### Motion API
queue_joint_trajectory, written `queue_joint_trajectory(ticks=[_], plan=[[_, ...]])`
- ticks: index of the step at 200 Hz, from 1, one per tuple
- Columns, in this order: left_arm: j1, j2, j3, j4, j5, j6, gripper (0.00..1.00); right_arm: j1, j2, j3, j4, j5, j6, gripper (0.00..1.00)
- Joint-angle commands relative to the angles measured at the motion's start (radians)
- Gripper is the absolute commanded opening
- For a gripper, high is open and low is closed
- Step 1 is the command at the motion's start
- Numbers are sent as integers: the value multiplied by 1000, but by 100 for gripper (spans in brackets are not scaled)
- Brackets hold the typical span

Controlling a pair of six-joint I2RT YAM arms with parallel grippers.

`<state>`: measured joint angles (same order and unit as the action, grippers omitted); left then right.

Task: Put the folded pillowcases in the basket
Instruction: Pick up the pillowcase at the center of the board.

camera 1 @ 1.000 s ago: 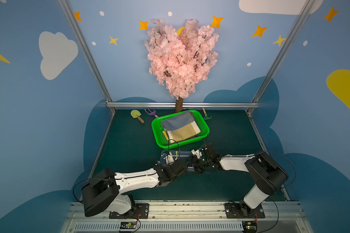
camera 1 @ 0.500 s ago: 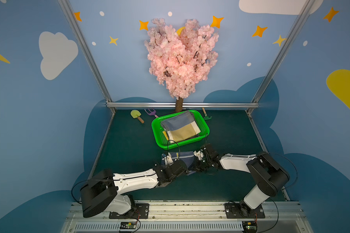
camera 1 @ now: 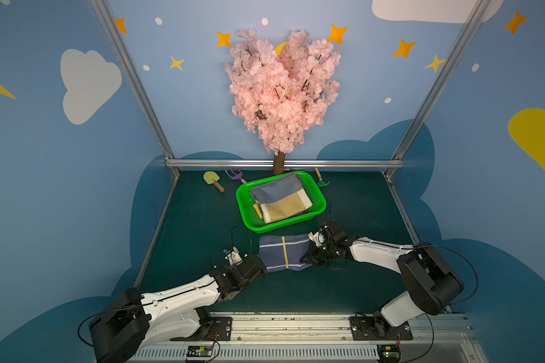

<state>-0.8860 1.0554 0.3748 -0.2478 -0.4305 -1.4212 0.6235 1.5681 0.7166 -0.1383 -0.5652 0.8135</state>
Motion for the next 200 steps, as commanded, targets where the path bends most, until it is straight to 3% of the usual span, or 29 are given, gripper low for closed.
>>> queue_joint_trajectory(ticks=[1,51,140,154,169,183,200], plan=[[53,-20,-84,95,89,0,100,-2,-33,23,-39,-17,-20,0],[81,58,-117,353,183,58,100,-4,-60,26,-78,-13,-33,0],[84,510,-20,658,554,61,96,-23,-78,29,-80,-33,-32,0],[81,550,-13,696,581,53,81,-25,-83,28,-82,-34,-35,0],[77,560,-2,694,579,47,32,-30,-80,26,-81,-35,-37,0],[74,544,24,641,567,64,7,-31,-77,24,-80,-40,-37,0],[71,520,56,578,557,100,3,-33,-72,23,-76,-41,-40,0]])
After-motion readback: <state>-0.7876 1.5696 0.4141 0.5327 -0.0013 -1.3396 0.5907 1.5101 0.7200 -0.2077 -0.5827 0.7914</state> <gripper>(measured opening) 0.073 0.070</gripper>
